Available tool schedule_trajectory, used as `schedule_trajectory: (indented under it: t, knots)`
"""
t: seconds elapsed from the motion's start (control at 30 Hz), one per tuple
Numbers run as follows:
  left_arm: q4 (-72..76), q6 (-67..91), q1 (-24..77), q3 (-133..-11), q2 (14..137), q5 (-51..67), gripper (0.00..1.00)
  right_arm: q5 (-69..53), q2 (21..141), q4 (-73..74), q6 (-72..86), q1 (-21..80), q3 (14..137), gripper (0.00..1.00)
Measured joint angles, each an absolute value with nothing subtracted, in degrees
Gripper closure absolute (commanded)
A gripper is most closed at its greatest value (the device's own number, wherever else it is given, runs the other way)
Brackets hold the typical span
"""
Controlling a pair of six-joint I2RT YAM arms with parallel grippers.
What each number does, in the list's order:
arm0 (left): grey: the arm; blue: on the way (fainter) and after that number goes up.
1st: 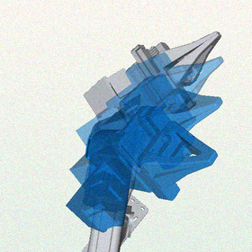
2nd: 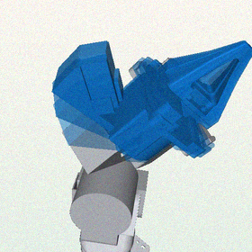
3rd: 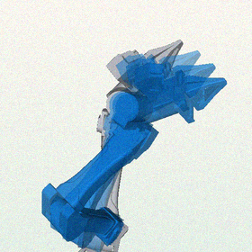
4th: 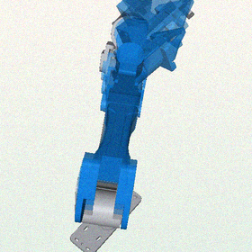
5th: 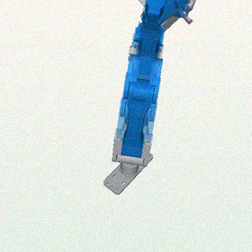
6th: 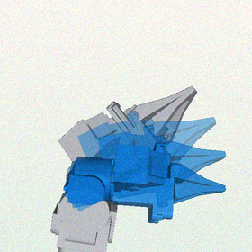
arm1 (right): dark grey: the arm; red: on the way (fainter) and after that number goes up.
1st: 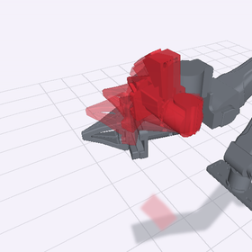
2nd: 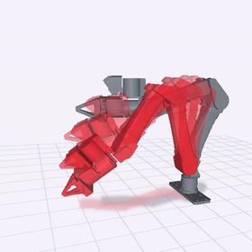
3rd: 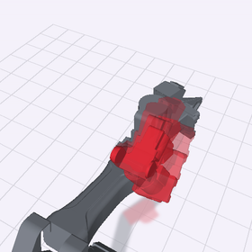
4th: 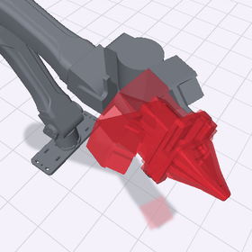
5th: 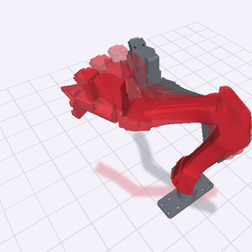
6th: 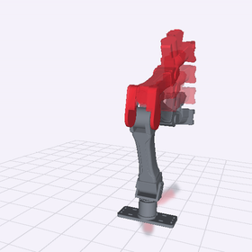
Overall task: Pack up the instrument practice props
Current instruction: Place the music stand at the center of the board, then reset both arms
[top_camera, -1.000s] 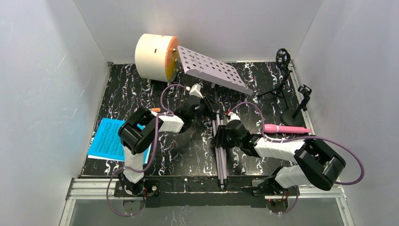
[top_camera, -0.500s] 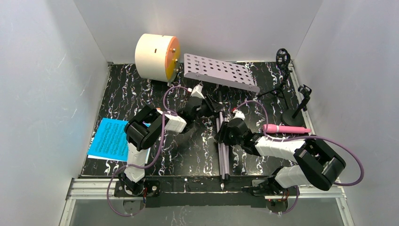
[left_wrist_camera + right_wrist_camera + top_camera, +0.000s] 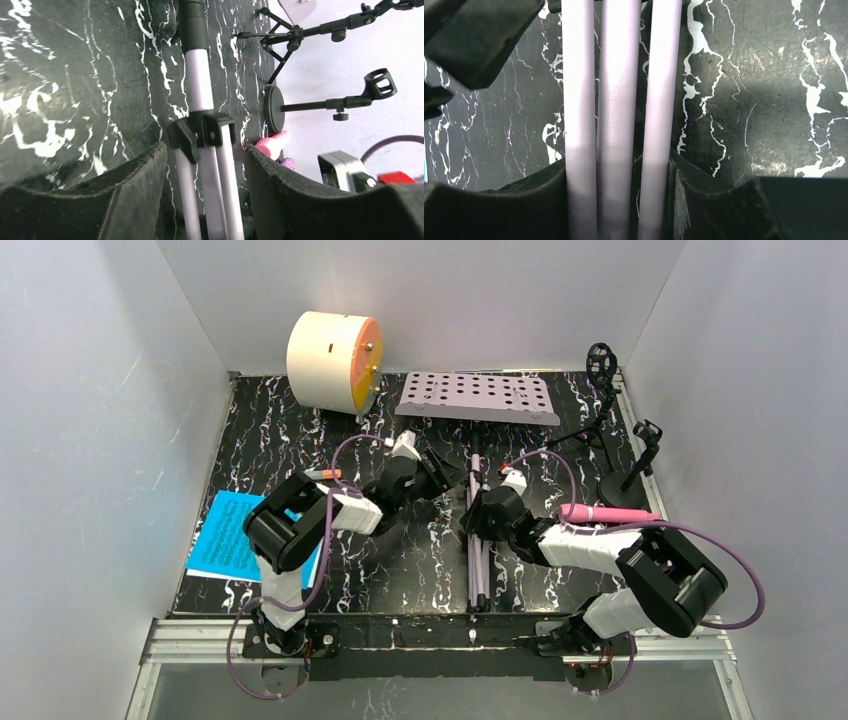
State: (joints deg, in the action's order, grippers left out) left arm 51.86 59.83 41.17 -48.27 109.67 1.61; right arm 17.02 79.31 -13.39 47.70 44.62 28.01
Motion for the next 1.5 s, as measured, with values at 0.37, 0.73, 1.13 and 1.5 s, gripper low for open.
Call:
schedule_trajectory:
  t: [0.37, 0.73, 1.13, 1.5]
  knots:
    - [44.77, 58.89, 29.54, -35.73, 92.09, 4.36, 0.32, 18.06, 81.14, -13.72, 47.81, 44.25, 29.82, 0.19]
    - [13.67, 44.95, 25.58, -38.06, 64.79, -4.32, 0.03, 21.5, 73.54, -5.45, 43.27, 43.68, 30.63, 0.01]
    - [-10.02, 24.99, 24.93, -46.65, 34.89, -18.96, 0.02, 33.58, 49.91, 10.33, 31.53, 43.46, 39.79, 0.01]
    - [-14.39, 9.23, 24.91, -50.37, 14.68, -29.52, 0.02, 41.34, 25.45, 18.48, 18.24, 43.35, 46.15, 0.01]
